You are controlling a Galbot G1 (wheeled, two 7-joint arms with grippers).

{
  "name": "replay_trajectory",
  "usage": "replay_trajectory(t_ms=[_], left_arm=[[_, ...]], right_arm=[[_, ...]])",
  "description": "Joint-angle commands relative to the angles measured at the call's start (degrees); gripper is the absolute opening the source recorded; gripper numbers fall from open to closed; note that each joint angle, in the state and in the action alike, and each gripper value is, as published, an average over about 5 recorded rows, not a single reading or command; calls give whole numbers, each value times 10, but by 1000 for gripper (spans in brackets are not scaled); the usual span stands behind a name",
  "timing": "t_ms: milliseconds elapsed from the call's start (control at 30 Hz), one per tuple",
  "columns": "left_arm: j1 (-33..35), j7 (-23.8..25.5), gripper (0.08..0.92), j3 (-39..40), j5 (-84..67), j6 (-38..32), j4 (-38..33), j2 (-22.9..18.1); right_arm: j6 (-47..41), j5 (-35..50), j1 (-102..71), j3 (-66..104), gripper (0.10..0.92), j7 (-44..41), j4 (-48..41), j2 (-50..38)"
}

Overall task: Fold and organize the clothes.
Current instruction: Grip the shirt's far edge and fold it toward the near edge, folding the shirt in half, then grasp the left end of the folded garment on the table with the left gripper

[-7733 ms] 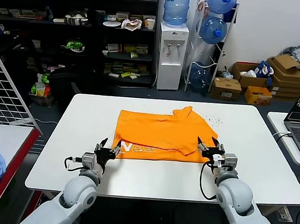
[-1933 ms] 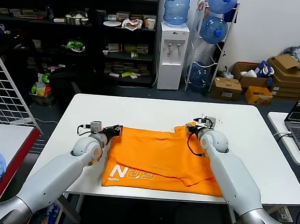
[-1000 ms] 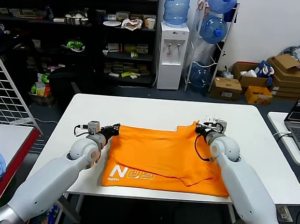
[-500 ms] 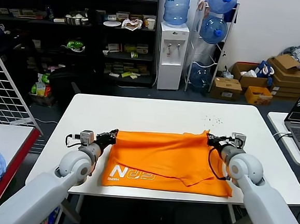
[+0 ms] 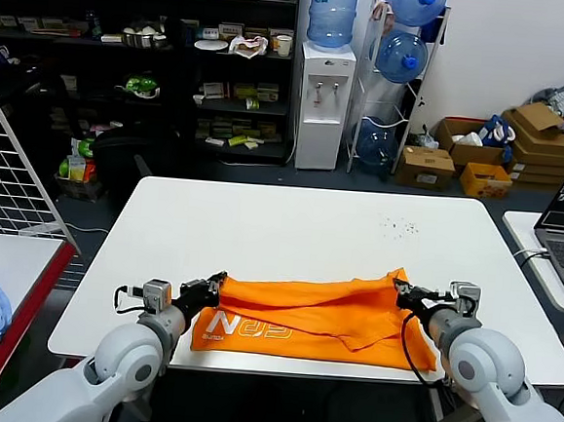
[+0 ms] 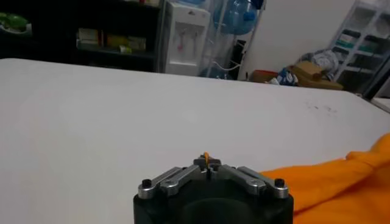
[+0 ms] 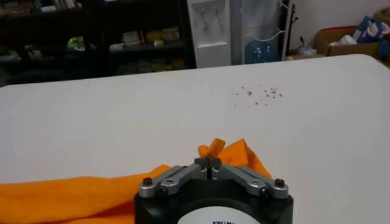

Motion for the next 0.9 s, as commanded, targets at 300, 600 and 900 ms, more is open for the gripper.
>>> replay_trajectory(t_ms=[300,600,900], left_arm=[[79,-45,120,-14,15,0,-42,13],[101,-35,367,-45,36,-2,-26,4],[110,-23,627,-50,49,-6,1,-11]], right_arm=[[-19,-5,-125,57,181,3,69,-2],[-13,-4,-118,65,439,1,69,1],[-13,-7,-119,67,699,0,69,7]])
